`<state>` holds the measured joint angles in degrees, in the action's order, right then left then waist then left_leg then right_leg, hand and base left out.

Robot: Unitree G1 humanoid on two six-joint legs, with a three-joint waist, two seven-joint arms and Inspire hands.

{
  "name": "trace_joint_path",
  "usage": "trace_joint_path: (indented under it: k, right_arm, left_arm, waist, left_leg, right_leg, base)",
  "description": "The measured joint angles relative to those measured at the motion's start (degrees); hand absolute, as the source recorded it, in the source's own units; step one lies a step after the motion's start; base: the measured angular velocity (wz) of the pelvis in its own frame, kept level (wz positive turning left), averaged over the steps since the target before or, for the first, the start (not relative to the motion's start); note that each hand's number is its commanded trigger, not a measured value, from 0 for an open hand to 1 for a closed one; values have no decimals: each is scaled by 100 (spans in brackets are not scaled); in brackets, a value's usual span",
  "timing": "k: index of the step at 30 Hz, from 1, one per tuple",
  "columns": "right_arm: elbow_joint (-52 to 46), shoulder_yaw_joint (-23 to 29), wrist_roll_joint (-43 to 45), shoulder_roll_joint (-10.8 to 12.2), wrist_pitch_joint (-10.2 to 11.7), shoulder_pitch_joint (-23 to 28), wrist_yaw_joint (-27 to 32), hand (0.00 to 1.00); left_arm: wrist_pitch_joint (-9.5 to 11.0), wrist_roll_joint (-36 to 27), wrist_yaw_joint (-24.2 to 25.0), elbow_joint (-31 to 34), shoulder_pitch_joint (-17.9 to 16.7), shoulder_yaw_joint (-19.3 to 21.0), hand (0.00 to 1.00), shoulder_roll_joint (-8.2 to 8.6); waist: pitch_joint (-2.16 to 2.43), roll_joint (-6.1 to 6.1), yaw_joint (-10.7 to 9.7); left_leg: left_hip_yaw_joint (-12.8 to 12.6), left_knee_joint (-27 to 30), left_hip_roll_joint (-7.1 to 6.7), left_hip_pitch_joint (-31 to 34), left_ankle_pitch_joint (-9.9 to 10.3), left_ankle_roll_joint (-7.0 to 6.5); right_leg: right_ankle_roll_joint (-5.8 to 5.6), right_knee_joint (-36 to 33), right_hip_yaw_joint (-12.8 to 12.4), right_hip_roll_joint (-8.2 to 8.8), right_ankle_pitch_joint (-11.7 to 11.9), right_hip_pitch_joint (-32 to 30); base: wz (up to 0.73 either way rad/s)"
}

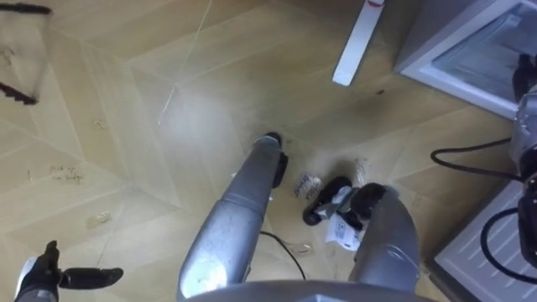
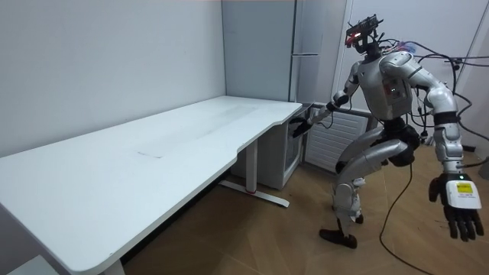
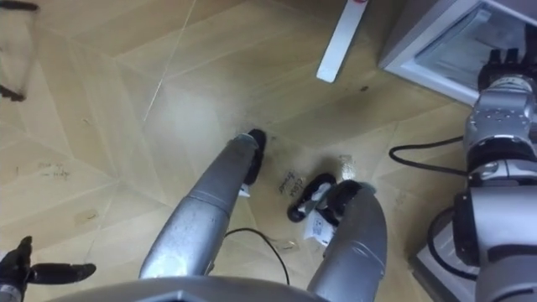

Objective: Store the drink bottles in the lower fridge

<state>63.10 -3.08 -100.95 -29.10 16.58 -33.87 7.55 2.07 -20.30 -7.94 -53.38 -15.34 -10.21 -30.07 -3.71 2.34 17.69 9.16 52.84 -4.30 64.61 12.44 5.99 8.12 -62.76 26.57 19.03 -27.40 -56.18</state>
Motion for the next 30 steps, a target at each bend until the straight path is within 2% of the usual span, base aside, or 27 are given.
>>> trace_joint_path:
  k: [4,7,13,17,20,22,24,27,28,30]
  right_arm:
    - [34,-1,-3,13,37,3,-20,0]
    - [89,-9,29,16,44,4,-124,0]
    - [446,-35,30,-10,-24,74,-485,0]
    - [772,-9,26,-88,-441,159,-841,0]
    - [873,5,53,-81,-788,229,-1024,0]
    - [904,-14,164,-70,-948,334,-1185,0]
    - [1063,-72,437,-41,-1169,497,-1647,0]
    - [1187,-215,649,-35,-1405,811,-1952,0]
    - [1214,-234,717,-35,-1436,893,-2034,0]
    - [1320,-234,1021,82,-1545,1310,-2366,0]
  left_arm:
    - [-62,0,-1,55,-39,-10,0,0]
    - [-50,54,-2,70,-42,-9,0,0]
    - [36,66,-11,184,-51,-8,0,0]
    - [76,20,92,209,-46,50,0,-1]
    - [131,3,193,199,-12,106,0,10]
    - [147,49,265,137,89,112,0,13]
    - [211,38,372,-11,274,125,0,7]
    - [286,78,516,-225,542,121,0,24]
    - [305,80,527,-272,587,133,0,50]
    - [324,81,642,-473,770,226,0,93]
  waist:
    - [11,-55,9]
    - [8,-140,34]
    - [13,-140,152]
    - [16,-145,115]
    - [16,-52,15]
    - [17,-50,-11]
    - [17,-23,-28]
    - [26,95,-51]
    - [29,90,-53]
    - [40,90,-120]
  left_leg:
    - [121,-28,-30,-18,-37,63]
    - [189,-22,-29,-34,-51,86]
    - [178,-105,-28,-142,-53,88]
    - [215,-192,-45,-338,-72,68]
    - [217,-337,-37,-554,-102,30]
    - [245,-458,17,-746,-120,40]
    - [285,-733,89,-1107,-160,-18]
    - [289,-1129,92,-1597,-211,-77]
    - [321,-1167,96,-1692,-215,-84]
    - [358,-1347,219,-2076,-187,-133]
  right_leg:
    - [70,-7,97,11,-21,41]
    - [119,-3,188,9,-21,97]
    - [124,46,185,8,-20,184]
    - [83,144,310,40,0,449]
    - [93,293,365,24,32,685]
    - [33,510,438,-79,90,928]
    - [-74,919,499,-249,204,1322]
    - [-219,1387,522,-357,327,1805]
    - [-250,1500,563,-399,354,1938]
    - [-378,2046,664,-662,502,2494]
  base:
    - [12]
    - [2]
    - [1]
    - [7]
    - [10]
    - [2]
    - [2]
    - [4]
    - [6]
    - [9]
